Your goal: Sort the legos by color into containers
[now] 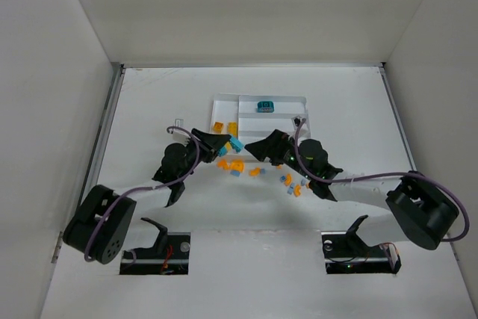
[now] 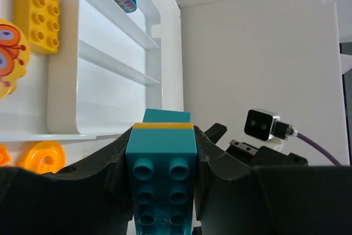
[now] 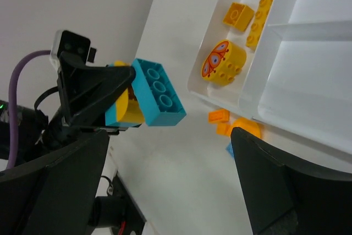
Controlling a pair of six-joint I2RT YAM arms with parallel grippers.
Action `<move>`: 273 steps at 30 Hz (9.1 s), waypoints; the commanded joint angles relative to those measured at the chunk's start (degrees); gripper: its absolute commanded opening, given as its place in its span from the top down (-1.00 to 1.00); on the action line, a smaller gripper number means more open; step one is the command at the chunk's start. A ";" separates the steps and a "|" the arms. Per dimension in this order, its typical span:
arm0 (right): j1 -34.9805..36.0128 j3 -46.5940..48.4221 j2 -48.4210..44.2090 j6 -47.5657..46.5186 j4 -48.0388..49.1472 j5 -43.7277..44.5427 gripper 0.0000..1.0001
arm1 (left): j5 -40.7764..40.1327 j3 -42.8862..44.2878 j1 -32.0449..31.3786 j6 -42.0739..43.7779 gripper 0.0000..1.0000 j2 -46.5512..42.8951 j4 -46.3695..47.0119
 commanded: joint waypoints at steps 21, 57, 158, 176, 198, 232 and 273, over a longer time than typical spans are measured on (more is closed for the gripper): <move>-1.83 5.76 11.12 1.36 17.59 -7.27 -0.41 | 5.91 4.33 -1.93 -5.52 0.85 8.71 17.60; -7.88 5.15 14.47 9.63 25.95 -14.83 0.22 | 9.95 3.89 -0.78 -5.61 0.78 10.56 19.63; 3.80 -1.89 -0.31 8.66 13.90 -0.94 -0.40 | 8.99 6.62 -5.70 -11.15 0.65 11.79 29.82; 1.78 -1.27 5.84 10.68 24.00 -2.96 -0.08 | 9.34 6.53 -7.64 -10.97 0.62 11.53 29.91; -0.24 -3.82 6.72 10.33 26.56 -2.00 0.28 | 8.73 4.24 -3.33 -8.69 0.01 10.91 27.98; -3.23 -3.29 15.51 22.10 37.10 -3.23 0.32 | 7.06 2.13 -3.95 -5.00 0.18 7.75 26.75; -8.95 -5.67 16.13 24.22 41.33 -6.66 0.34 | 11.01 1.69 -2.81 -4.38 0.78 7.22 26.13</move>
